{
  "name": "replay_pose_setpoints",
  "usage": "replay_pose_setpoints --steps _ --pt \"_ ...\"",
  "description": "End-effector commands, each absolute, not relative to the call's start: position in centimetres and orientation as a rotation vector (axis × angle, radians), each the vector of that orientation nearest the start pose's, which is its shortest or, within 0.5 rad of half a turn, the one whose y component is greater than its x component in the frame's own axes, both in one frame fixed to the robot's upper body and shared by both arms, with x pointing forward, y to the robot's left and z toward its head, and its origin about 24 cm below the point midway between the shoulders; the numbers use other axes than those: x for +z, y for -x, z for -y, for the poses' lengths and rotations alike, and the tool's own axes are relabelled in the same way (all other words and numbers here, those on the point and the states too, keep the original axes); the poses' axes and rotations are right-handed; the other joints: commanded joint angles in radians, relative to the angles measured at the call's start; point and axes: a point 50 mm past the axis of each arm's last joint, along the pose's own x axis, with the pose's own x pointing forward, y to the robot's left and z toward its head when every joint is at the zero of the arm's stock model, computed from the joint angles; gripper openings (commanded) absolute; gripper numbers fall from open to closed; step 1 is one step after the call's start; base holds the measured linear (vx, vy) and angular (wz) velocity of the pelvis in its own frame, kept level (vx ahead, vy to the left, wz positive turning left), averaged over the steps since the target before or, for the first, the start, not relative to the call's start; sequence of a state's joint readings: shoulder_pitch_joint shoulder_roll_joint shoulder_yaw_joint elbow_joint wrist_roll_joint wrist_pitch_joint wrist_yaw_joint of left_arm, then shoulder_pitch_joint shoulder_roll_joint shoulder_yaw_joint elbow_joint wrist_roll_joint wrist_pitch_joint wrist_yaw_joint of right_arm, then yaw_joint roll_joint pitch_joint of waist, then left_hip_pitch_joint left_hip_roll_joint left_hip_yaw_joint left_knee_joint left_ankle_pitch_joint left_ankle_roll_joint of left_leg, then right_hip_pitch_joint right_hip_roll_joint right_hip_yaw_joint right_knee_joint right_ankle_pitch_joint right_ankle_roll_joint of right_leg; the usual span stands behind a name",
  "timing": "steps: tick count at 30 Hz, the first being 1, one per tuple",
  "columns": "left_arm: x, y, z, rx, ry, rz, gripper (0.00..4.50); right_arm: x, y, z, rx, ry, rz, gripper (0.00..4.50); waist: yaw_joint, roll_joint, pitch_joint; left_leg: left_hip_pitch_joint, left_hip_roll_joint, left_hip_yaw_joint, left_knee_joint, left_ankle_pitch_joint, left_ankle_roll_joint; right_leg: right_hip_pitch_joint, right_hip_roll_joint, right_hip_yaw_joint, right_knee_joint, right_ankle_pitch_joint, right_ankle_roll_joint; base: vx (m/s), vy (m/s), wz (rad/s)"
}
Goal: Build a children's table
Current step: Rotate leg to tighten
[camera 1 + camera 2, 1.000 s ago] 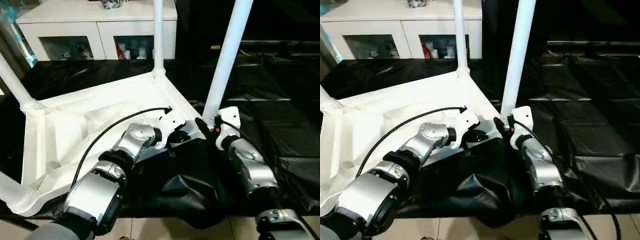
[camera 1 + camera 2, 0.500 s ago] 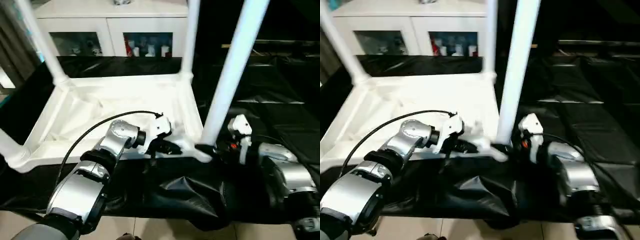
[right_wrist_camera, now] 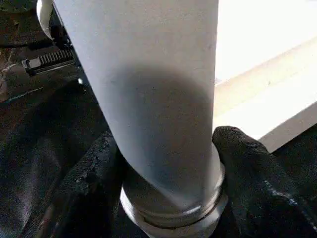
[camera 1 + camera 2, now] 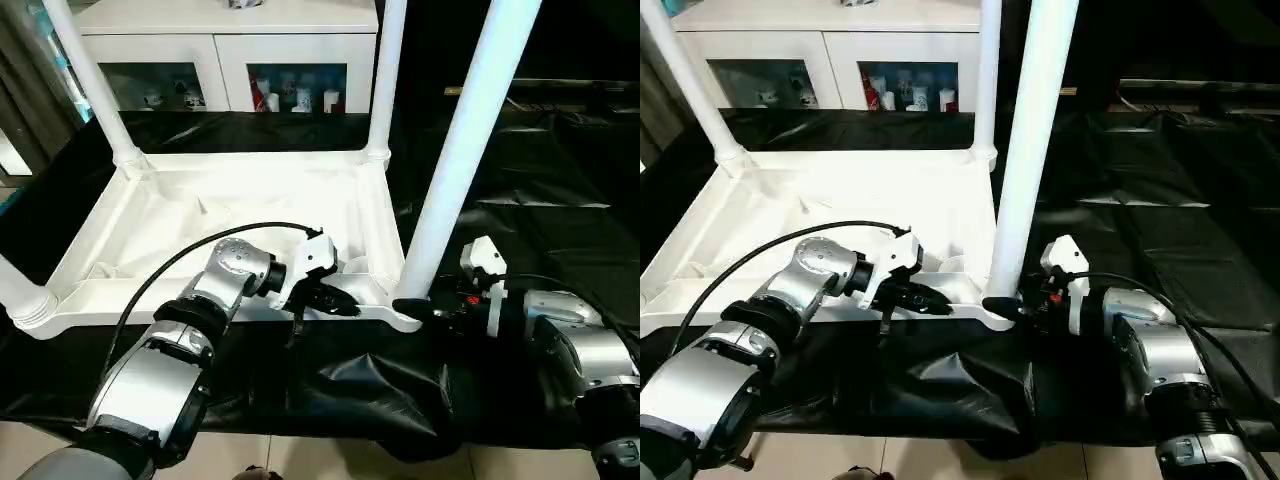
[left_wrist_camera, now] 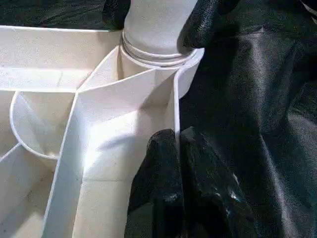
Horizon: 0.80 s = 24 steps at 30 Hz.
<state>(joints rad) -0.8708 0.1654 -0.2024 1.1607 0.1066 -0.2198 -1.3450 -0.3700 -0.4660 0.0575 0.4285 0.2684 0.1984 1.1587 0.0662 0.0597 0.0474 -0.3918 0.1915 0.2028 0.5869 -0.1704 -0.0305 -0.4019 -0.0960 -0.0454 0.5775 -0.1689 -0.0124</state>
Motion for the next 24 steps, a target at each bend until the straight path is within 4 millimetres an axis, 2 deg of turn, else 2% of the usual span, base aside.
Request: replay_pose_setpoints --steps 1,4,5,6,9,10,12,15,16,17,19,21,23,24 --pt "5.7 -33.8 -8.1 -1.544 -0.362 -0.339 0.00 4.7 -28.7 18.6 1.107 0.019 -0.341 2.49 0.002 -0.018 -0.068 0.024 0.040 -0.015 -0.066 -0.219 0.091 0.047 -0.050 0.019 -0.057 -0.160 -0.260 0.000 0.000 0.00" --pt "5.7 -34.4 -7.5 -1.436 -0.366 -0.327 0.00 3.4 -29.2 18.4 0.969 0.053 -0.358 2.49 0.002 -0.021 -0.067 0.023 0.040 -0.016 -0.067 -0.217 0.088 0.045 -0.051 0.019 -0.058 -0.178 -0.251 0.000 0.000 0.00" --pt "5.7 -34.6 -7.1 -1.391 -0.362 -0.318 0.00 2.8 -29.5 18.2 0.888 0.077 -0.360 2.49 -0.004 -0.019 -0.064 0.024 0.039 -0.016 -0.069 -0.239 0.070 0.038 -0.051 0.020 -0.061 -0.218 -0.243 0.000 0.000 0.00" --pt "5.7 -34.7 -7.0 -1.377 -0.360 -0.315 0.00 2.6 -29.6 18.2 0.862 0.085 -0.361 2.49 -0.007 -0.021 -0.062 0.028 0.035 -0.018 -0.072 -0.271 0.055 0.041 -0.053 0.019 -0.069 -0.285 -0.227 0.000 0.000 0.00" --pt "5.6 -34.8 -5.6 -1.308 -0.344 -0.303 0.00 1.2 -30.2 17.2 0.675 0.042 -0.378 2.48 -0.019 -0.019 -0.058 0.031 0.035 -0.024 -0.079 -0.321 0.027 0.037 -0.053 0.020 -0.080 -0.392 -0.187 0.000 0.000 0.00" --pt "5.6 -34.8 -5.6 -1.308 -0.344 -0.303 0.00 1.2 -30.2 17.2 0.675 0.042 -0.378 2.48 -0.021 -0.020 -0.057 0.031 0.035 -0.025 -0.081 -0.328 0.022 0.035 -0.051 0.020 -0.081 -0.396 -0.182 0.000 0.000 0.00" --pt "5.4 -34.8 -4.3 -1.267 -0.326 -0.310 0.00 0.7 -30.7 15.9 0.548 -0.016 -0.383 2.48 -0.029 -0.017 -0.057 0.035 0.034 -0.023 -0.082 -0.348 0.016 0.030 -0.048 0.024 -0.082 -0.385 -0.181 0.000 0.000 0.00" --pt "5.3 -34.7 -3.3 -1.230 -0.313 -0.312 0.00 0.5 -31.3 15.0 0.460 -0.043 -0.378 2.48 -0.040 -0.017 -0.058 0.034 0.032 -0.025 -0.083 -0.361 0.006 0.030 -0.048 0.023 -0.084 -0.384 -0.176 0.000 0.000 0.00" --pt "5.2 -34.7 -2.8 -1.219 -0.308 -0.313 0.00 0.4 -31.5 14.6 0.426 -0.051 -0.375 2.48 -0.040 -0.012 -0.059 0.035 0.031 -0.026 -0.083 -0.363 0.005 0.029 -0.048 0.024 -0.083 -0.380 -0.176 0.000 0.000 0.00" --pt "5.2 -34.5 -2.1 -1.220 -0.304 -0.312 0.00 0.4 -31.8 13.9 0.413 -0.055 -0.371 2.48 -0.043 -0.015 -0.059 0.032 0.031 -0.026 -0.083 -0.359 0.007 0.031 -0.048 0.024 -0.084 -0.368 -0.176 0.000 0.000 0.00" --pt "5.1 -34.1 -1.0 -1.237 -0.294 -0.309 0.00 0.7 -32.0 12.4 0.445 -0.018 -0.344 2.48 -0.044 -0.014 -0.061 0.032 0.031 -0.024 -0.082 -0.349 0.010 0.030 -0.047 0.025 -0.082 -0.338 -0.181 0.000 0.000 0.00" --pt "5.2 -33.9 -0.5 -1.250 -0.289 -0.302 0.00 1.0 -32.1 11.8 0.491 0.019 -0.320 2.48 -0.041 -0.016 -0.063 0.030 0.028 -0.022 -0.078 -0.318 0.031 0.035 -0.049 0.025 -0.080 -0.300 -0.185 0.000 0.000 0.00" --pt "5.3 -33.9 -0.4 -1.259 -0.289 -0.300 0.00 1.3 -32.1 11.7 0.513 0.019 -0.303 3.18 -0.039 -0.019 -0.064 0.027 0.027 -0.020 -0.076 -0.289 0.050 0.039 -0.049 0.025 -0.078 -0.279 -0.187 0.000 0.000 0.00" --pt "5.3 -33.9 -0.6 -1.269 -0.291 -0.297 0.00 1.6 -32.0 11.8 0.543 0.021 -0.279 3.18 -0.038 -0.019 -0.064 0.025 0.027 -0.020 -0.075 -0.279 0.058 0.039 -0.049 0.025 -0.078 -0.280 -0.187 0.000 0.000 0.00"
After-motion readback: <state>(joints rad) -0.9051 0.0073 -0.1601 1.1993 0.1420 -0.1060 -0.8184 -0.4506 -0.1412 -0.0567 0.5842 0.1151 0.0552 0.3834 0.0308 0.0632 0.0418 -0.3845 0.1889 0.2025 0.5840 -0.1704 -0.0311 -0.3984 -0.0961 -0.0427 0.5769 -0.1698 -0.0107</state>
